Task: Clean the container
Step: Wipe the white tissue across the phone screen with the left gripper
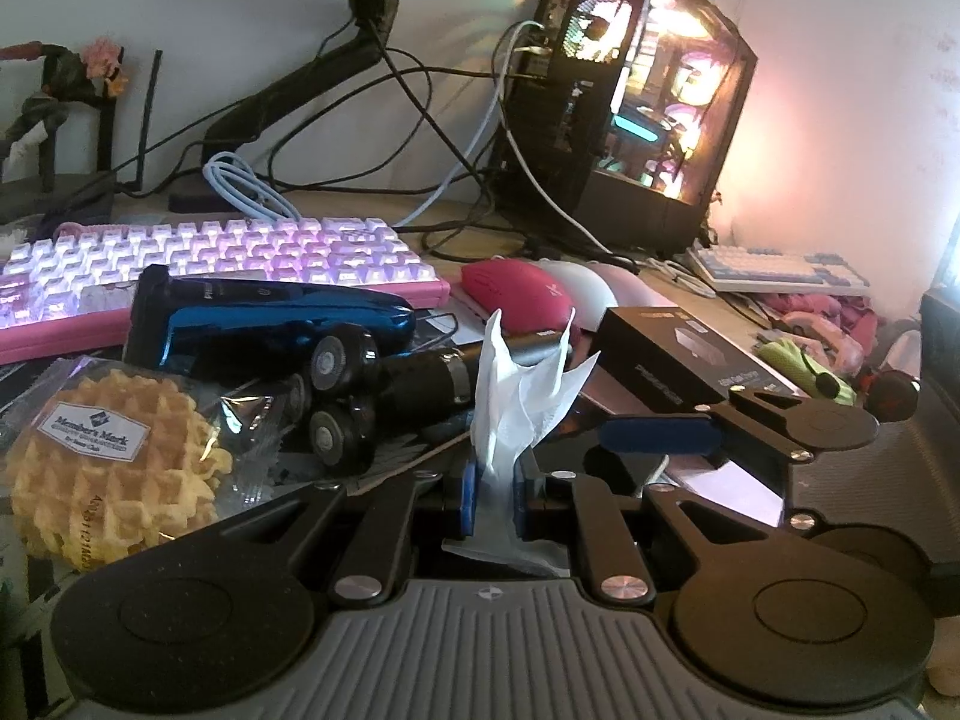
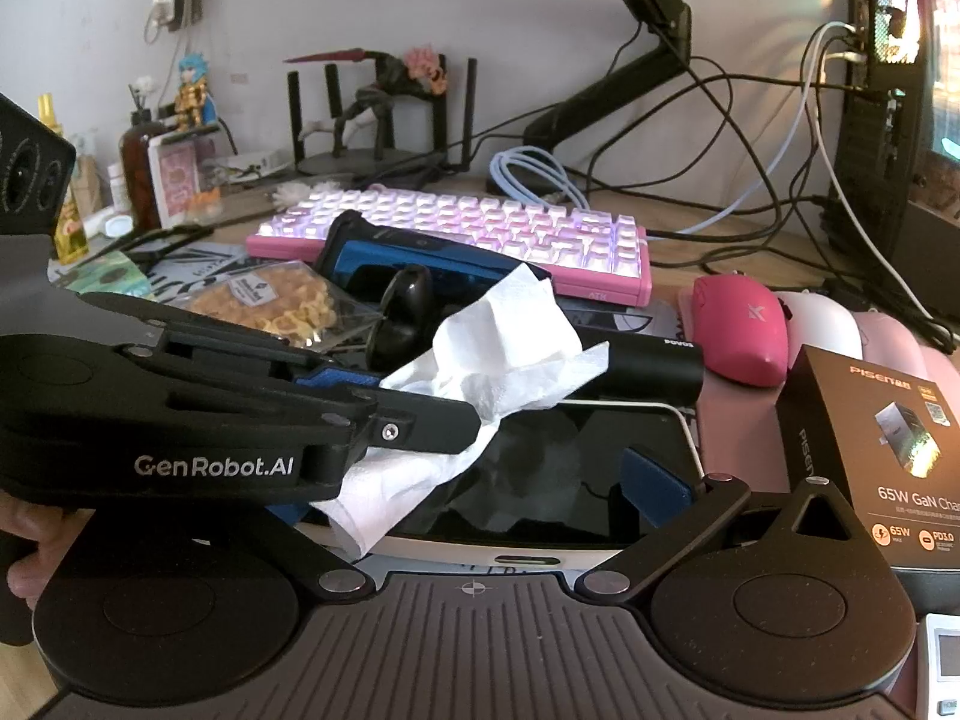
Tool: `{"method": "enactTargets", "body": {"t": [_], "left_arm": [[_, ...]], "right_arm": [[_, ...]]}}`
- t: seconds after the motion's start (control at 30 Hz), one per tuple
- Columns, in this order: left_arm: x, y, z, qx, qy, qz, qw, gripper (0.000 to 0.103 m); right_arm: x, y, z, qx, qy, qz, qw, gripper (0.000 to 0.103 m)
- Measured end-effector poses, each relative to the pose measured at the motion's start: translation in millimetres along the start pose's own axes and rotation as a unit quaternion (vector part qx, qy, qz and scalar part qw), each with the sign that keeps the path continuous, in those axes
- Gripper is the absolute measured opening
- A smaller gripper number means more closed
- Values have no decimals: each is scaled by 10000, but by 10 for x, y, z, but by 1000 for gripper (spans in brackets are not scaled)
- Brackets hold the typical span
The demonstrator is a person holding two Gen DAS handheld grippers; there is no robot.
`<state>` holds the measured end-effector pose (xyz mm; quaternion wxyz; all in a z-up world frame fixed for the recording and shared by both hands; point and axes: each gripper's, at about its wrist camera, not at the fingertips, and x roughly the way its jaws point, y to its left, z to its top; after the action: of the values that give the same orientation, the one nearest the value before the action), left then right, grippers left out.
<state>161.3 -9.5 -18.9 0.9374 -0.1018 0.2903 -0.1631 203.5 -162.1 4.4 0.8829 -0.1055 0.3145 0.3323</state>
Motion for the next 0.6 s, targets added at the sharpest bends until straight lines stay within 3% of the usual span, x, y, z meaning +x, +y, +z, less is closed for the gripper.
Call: {"method": "enactTargets", "body": {"t": [0.6], "left_arm": [[12,-21,4,34,24,-63,10000,16]], "right_arm": [[-1,0,0,0,-1,-1,10000,103]]}}
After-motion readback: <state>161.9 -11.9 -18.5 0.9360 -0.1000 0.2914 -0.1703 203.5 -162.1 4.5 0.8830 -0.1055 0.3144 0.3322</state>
